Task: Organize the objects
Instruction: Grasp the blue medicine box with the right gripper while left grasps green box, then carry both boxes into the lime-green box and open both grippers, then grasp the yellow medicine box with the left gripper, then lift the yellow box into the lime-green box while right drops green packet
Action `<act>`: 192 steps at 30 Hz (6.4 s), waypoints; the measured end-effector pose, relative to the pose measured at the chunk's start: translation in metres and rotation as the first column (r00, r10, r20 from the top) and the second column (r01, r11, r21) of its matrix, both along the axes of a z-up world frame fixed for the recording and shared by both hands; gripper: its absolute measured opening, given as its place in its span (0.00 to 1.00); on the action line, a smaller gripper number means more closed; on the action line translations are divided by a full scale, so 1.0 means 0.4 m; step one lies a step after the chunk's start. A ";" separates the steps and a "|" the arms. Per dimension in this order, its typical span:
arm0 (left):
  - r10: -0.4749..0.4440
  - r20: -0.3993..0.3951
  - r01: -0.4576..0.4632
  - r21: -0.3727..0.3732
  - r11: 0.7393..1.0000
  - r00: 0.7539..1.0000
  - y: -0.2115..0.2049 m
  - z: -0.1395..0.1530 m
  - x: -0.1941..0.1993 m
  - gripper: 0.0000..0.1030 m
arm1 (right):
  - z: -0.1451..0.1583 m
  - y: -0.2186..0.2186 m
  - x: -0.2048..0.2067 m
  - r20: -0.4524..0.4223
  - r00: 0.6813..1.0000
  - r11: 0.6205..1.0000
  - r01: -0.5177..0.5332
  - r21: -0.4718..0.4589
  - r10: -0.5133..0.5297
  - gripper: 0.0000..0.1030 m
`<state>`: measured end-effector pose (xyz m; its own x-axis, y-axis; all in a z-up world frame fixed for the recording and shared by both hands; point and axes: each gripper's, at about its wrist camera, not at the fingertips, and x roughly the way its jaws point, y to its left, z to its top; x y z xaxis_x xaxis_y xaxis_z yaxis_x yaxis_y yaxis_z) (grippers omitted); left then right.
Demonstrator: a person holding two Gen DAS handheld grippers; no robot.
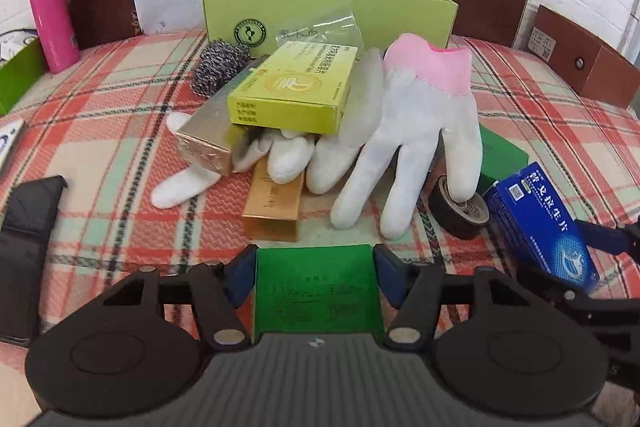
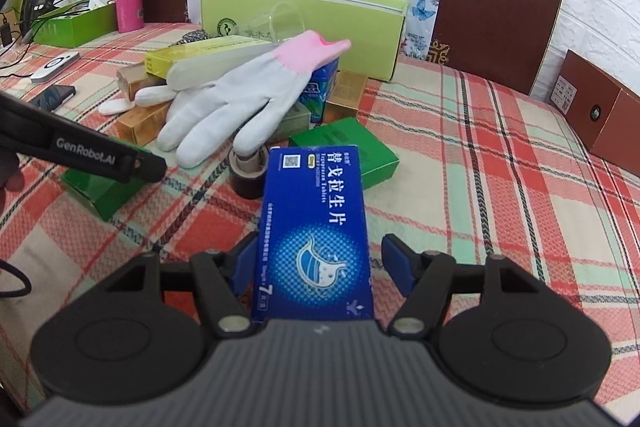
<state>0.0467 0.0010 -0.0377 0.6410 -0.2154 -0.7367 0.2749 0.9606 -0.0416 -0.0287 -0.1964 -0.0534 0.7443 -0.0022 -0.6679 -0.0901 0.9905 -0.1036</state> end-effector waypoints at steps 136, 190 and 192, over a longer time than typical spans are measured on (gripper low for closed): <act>-0.178 0.186 0.195 -0.077 0.978 0.966 -0.017 0.170 0.007 0.67 | -0.013 -0.132 0.169 0.011 0.991 0.983 -0.133 0.126 0.133 0.66; 0.000 0.311 0.111 -0.339 0.934 0.950 -0.044 0.349 0.270 0.67 | 0.304 -0.134 0.326 0.278 0.949 0.981 -0.177 0.082 0.148 0.63; 0.021 0.309 0.086 -0.327 0.941 0.951 -0.071 0.355 0.328 0.67 | 0.304 -0.127 0.398 0.274 0.955 0.990 -0.134 0.051 0.115 0.63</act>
<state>0.1778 -0.0274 0.1042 0.8100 -0.4384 -0.3895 0.3564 0.8955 -0.2666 0.1306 -0.2470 0.0681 0.8884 0.1402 -0.4372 -0.1909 0.9788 -0.0740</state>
